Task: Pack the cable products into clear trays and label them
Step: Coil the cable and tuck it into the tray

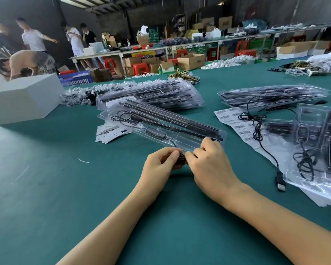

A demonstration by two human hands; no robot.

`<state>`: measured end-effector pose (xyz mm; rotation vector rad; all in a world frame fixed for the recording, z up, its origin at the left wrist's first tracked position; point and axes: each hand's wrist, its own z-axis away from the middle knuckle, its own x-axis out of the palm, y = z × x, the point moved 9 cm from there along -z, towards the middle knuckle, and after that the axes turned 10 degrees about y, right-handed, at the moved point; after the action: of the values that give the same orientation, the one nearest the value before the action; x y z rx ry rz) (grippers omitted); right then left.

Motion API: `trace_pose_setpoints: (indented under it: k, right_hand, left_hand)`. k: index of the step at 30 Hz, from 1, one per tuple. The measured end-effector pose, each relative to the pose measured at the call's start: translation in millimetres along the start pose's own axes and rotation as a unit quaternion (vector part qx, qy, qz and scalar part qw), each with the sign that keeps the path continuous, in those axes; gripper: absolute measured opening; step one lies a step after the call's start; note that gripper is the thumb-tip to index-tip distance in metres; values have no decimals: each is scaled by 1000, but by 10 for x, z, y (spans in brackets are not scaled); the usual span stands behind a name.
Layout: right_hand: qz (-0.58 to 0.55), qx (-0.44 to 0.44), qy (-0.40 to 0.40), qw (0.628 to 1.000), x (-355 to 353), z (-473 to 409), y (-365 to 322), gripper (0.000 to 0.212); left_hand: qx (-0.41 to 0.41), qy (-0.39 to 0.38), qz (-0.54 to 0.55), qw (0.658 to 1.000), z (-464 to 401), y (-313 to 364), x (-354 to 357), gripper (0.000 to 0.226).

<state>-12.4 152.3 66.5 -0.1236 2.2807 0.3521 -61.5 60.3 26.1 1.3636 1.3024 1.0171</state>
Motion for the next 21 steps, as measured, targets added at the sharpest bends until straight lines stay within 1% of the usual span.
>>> trace_pose_setpoints:
  k: [1, 2, 3, 4, 5, 6, 7, 8, 9, 10, 12, 14, 16, 19, 20, 21]
  right_hand:
    - [-1, 5, -9, 1000, 17, 2, 20, 17]
    - [0, 11, -17, 1000, 41, 5, 44, 18]
    - [-2, 19, -24, 1000, 59, 9, 71, 19]
    - [-8, 26, -27, 999, 72, 12, 101, 20]
    - [-18, 34, -29, 999, 77, 13, 127, 22]
    - [-27, 38, -31, 998, 86, 13, 144, 24]
    - [-31, 42, -34, 998, 94, 15, 159, 25]
    - [-33, 46, -39, 998, 113, 19, 169, 25]
    - [-36, 50, -46, 997, 128, 20, 180, 22]
    - [-42, 53, -52, 996, 149, 25, 194, 18]
    - [-51, 54, -68, 995, 215, 40, 223, 5]
    - [-70, 50, -72, 994, 253, 46, 254, 13]
    - [-88, 51, -62, 993, 248, 34, 287, 21]
    - [-96, 46, -59, 993, 226, 16, 326, 24]
    - [-91, 40, -61, 993, 225, 8, 345, 24]
    - [-86, 36, -65, 994, 224, -2, 369, 24]
  left_hand:
    - [17, 13, -25, 999, -5, 23, -27, 19]
    - [68, 40, -85, 993, -13, 98, -89, 20]
    - [146, 74, -165, 973, -11, 226, -157, 23]
    - [230, 107, -245, 936, 5, 372, -223, 28]
    - [299, 133, -323, 888, 12, 486, -273, 37]
    - [337, 148, -403, 838, -13, 531, -315, 48]
    - [343, 146, -487, 790, -76, 509, -354, 58]
    - [331, 132, -567, 743, -151, 448, -388, 67]
    - [316, 111, -626, 704, -233, 367, -417, 72]
    - [304, 93, -665, 676, -311, 291, -438, 76]
    - [306, 76, -703, 638, -444, 223, -454, 74]
    - [342, 64, -719, 602, -537, 302, -411, 63]
    - [378, 45, -726, 572, -583, 378, -342, 55]
    - [478, 43, -687, 546, -435, 518, -261, 39]
    - [506, 50, -672, 538, -351, 560, -264, 33]
    - [519, 53, -666, 533, -278, 577, -284, 32]
